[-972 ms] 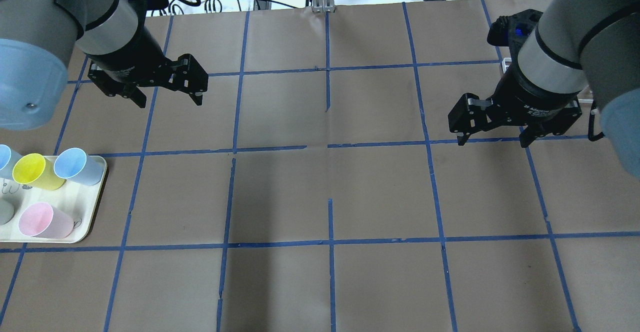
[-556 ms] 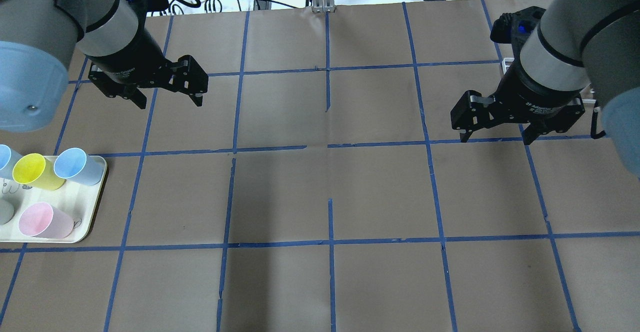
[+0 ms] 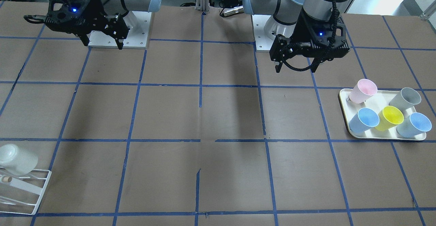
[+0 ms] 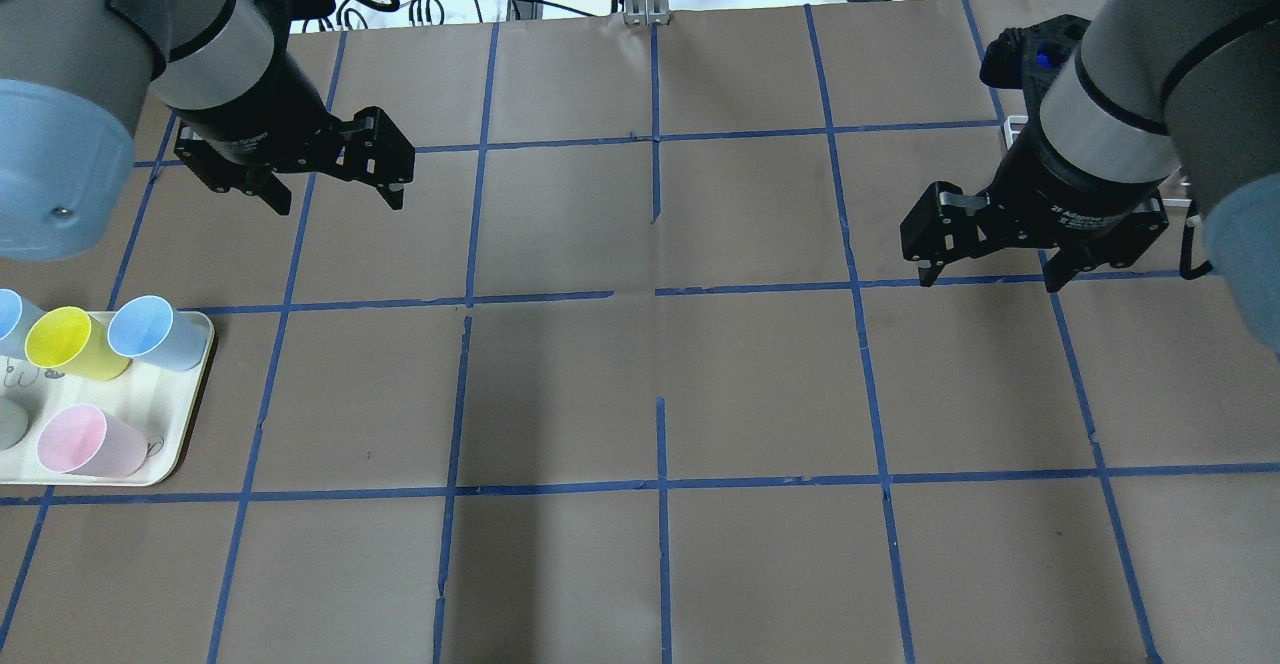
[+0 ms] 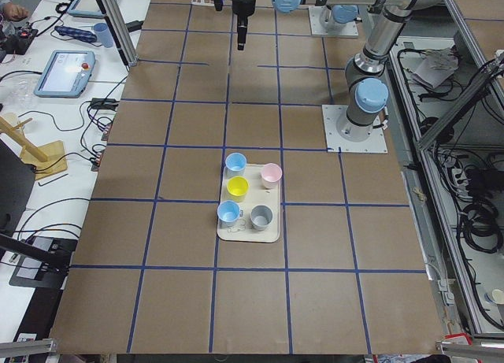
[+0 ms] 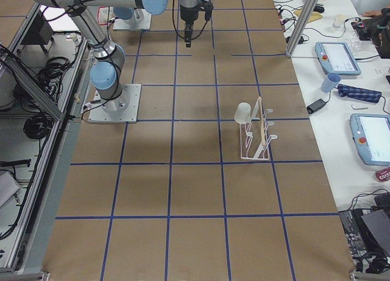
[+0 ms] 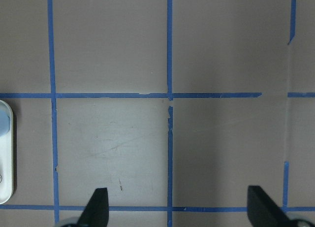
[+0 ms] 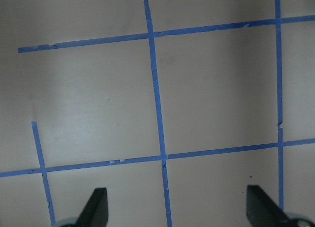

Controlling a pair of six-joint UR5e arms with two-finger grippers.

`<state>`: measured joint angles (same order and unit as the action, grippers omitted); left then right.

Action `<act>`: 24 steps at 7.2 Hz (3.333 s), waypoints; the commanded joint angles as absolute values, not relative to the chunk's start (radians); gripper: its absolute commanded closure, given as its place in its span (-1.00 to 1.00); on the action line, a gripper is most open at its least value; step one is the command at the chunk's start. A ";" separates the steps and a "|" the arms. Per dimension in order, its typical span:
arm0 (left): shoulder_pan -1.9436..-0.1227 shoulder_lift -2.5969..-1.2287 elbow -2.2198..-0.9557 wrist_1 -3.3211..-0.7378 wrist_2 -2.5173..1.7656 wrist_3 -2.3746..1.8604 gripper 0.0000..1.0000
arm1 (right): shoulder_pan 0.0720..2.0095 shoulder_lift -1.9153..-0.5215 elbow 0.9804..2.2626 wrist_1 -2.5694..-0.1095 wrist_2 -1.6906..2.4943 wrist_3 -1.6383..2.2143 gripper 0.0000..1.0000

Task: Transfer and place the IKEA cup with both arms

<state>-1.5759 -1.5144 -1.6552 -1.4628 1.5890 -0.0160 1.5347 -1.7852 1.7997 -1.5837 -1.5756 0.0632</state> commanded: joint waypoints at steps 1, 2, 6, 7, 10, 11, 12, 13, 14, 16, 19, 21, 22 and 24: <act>-1.575 -1.516 -1.654 -1.462 1.589 -0.015 -1.00 | 1.526 -1.776 1.802 -1.595 -1.574 0.057 -1.00; -1.575 -1.516 -1.654 -1.462 1.589 -0.015 -1.00 | 1.497 -1.776 1.801 -1.594 -1.574 0.051 -1.00; -1.578 -1.517 -1.652 -1.460 1.595 -0.017 -1.00 | 1.295 -1.706 1.804 -1.699 -1.574 -0.181 -1.00; -1.577 -1.516 -1.652 -1.462 1.595 -0.017 -1.00 | 1.257 -1.665 1.795 -1.753 -1.574 -0.239 -1.00; -1.578 -1.517 -1.652 -1.462 1.591 -0.017 -1.00 | 1.226 -1.533 1.786 -1.948 -1.583 -0.366 -1.00; -1.582 -1.517 -1.654 -1.462 1.589 -0.018 -1.00 | 1.210 -1.505 1.789 -2.030 -1.585 -0.436 -1.00; -1.585 -1.520 -1.654 -1.462 1.588 -0.018 -1.00 | 1.206 -1.455 1.786 -2.080 -1.583 -0.461 -1.00; -1.585 -1.519 -1.654 -1.460 1.588 -0.018 -1.00 | 1.191 -1.409 1.786 -2.138 -1.583 -0.506 -1.00; -1.583 -1.520 -1.652 -1.460 1.588 -0.017 -1.00 | 1.146 -1.395 1.787 -2.167 -1.571 -0.553 -1.00; -1.595 -1.513 -1.655 -1.463 1.588 -0.017 -1.00 | 1.124 -1.362 1.783 -2.207 -1.571 -0.566 -1.00; -1.592 -1.522 -1.651 -1.457 1.588 -0.015 -1.00 | 1.124 -1.305 1.741 -2.221 -1.562 -0.566 -1.00; -1.589 -1.523 -1.652 -1.457 1.588 -0.015 -1.00 | 1.124 -1.276 1.712 -2.224 -1.499 -0.571 -1.00; -1.591 -1.523 -1.652 -1.456 1.588 -0.015 -1.00 | 1.124 -1.249 1.701 -2.223 -1.499 -0.568 -1.00; -1.591 -1.520 -1.658 -1.456 1.588 -0.015 -1.00 | 1.124 -1.229 1.703 -2.252 -1.497 -0.568 -1.00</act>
<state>-1.5899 -1.5212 -1.6555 -1.4560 1.5877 -0.0153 1.1244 -1.2426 1.7042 -2.2384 -1.4995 -0.5685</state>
